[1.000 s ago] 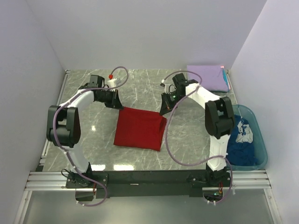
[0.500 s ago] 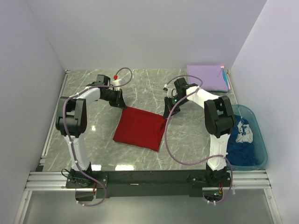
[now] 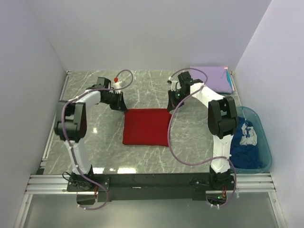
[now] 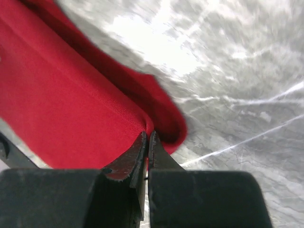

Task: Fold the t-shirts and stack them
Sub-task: Fold the tshirt

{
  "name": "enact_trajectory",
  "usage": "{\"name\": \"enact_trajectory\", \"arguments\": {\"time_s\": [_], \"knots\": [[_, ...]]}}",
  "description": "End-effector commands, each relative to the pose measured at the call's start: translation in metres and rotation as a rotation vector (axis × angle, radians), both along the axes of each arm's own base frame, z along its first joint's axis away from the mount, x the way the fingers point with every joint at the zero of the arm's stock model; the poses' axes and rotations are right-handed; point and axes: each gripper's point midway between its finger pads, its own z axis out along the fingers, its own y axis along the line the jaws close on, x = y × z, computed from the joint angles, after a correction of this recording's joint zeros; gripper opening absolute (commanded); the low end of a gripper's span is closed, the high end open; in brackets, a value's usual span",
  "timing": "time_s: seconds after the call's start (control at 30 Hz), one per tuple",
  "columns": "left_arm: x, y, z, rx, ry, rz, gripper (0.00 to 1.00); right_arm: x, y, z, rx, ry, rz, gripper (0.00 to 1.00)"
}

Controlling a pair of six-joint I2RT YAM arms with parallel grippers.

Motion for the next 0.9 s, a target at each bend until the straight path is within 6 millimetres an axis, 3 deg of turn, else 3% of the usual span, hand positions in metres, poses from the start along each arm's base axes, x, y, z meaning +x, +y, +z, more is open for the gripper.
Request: {"name": "enact_trajectory", "arguments": {"time_s": [0.0,0.03,0.1,0.17,0.2,0.3,0.33,0.37,0.4,0.47,0.53,0.57,0.7,0.87], "knots": [[-0.001,-0.003,0.085,-0.077,-0.22,-0.024,0.01,-0.002,-0.006,0.039,0.047,-0.065,0.047,0.0],[-0.003,-0.007,0.094,-0.096,-0.235,-0.036,0.01,-0.01,-0.005,0.055,0.071,-0.091,0.057,0.0],[-0.003,-0.013,0.106,-0.124,-0.234,-0.023,0.01,-0.028,-0.009,0.064,0.096,-0.103,0.069,0.0],[0.001,-0.017,0.1,-0.137,-0.219,-0.023,0.01,-0.034,-0.015,0.06,0.077,-0.111,0.065,0.0],[0.006,-0.02,0.097,-0.128,-0.22,-0.017,0.01,-0.036,-0.022,0.048,0.052,-0.092,0.054,0.0],[0.023,-0.017,0.07,-0.088,-0.169,0.022,0.01,-0.018,-0.032,0.03,-0.008,-0.087,0.024,0.0],[0.028,-0.014,0.061,-0.065,-0.153,0.038,0.01,-0.012,-0.036,0.009,-0.044,-0.043,0.008,0.0],[0.034,-0.01,0.039,-0.034,-0.111,0.058,0.01,-0.007,-0.034,0.003,-0.053,-0.031,0.005,0.0],[0.042,-0.007,0.037,-0.022,-0.115,0.067,0.01,0.005,-0.033,-0.004,-0.061,-0.025,-0.001,0.0],[0.053,0.0,0.013,0.023,-0.074,0.109,0.01,0.016,-0.037,-0.011,-0.094,-0.025,-0.03,0.0],[0.068,0.005,0.008,0.033,-0.079,0.131,0.01,0.027,-0.041,-0.018,-0.124,-0.032,-0.055,0.0],[0.071,0.007,-0.006,0.04,-0.051,0.142,0.01,0.033,-0.048,-0.02,-0.166,-0.052,-0.078,0.0],[0.082,0.011,-0.015,0.056,-0.051,0.148,0.01,0.044,-0.059,-0.032,-0.235,-0.071,-0.103,0.0],[0.072,0.017,-0.014,0.067,-0.033,0.171,0.01,0.066,-0.061,-0.025,-0.257,-0.121,-0.109,0.0]]}}
